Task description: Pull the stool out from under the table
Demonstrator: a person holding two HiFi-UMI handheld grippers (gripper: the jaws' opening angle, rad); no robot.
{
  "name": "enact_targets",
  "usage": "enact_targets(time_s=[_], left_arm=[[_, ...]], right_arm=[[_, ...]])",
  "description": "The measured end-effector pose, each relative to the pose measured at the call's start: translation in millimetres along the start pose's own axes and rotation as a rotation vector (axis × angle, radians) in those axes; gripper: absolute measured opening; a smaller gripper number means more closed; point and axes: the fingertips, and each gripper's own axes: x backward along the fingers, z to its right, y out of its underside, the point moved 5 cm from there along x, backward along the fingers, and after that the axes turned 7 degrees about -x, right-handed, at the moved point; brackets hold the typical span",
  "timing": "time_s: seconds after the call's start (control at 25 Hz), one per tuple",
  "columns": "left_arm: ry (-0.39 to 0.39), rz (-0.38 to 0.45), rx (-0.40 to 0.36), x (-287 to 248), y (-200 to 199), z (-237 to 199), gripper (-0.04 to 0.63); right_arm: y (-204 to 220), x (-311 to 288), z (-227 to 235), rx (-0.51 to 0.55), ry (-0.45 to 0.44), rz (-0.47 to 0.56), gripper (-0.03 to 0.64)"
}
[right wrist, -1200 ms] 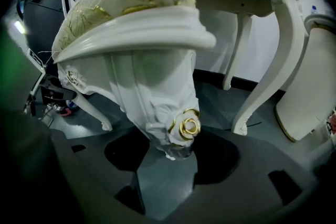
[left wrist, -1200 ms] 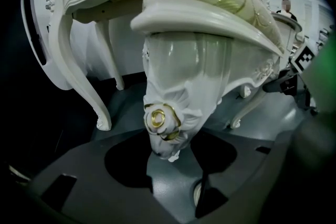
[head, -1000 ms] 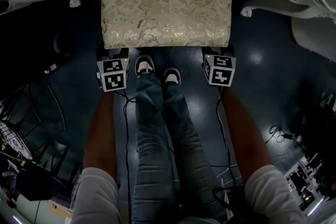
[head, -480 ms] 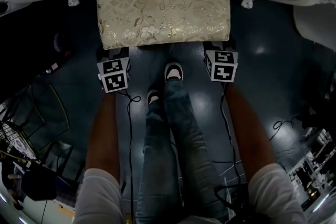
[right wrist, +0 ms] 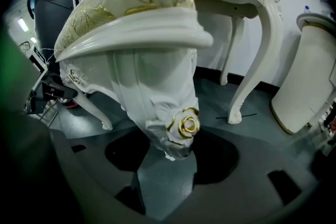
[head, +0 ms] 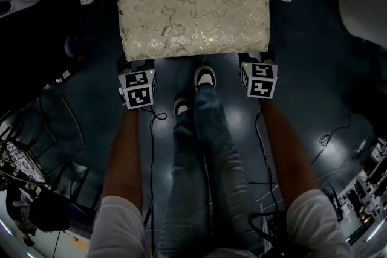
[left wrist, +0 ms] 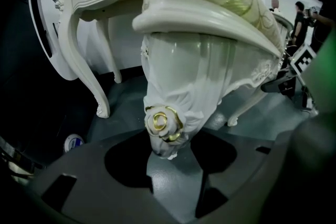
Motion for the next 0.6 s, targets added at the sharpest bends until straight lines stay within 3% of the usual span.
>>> enact_targets(time_s=[0.6], left_arm=[[0.005,0.002,0.003,-0.5,-0.8,0.8,0.242]], right_arm=[[0.1,-0.3,1.4,-0.006,0.023,-0.013,0.244]])
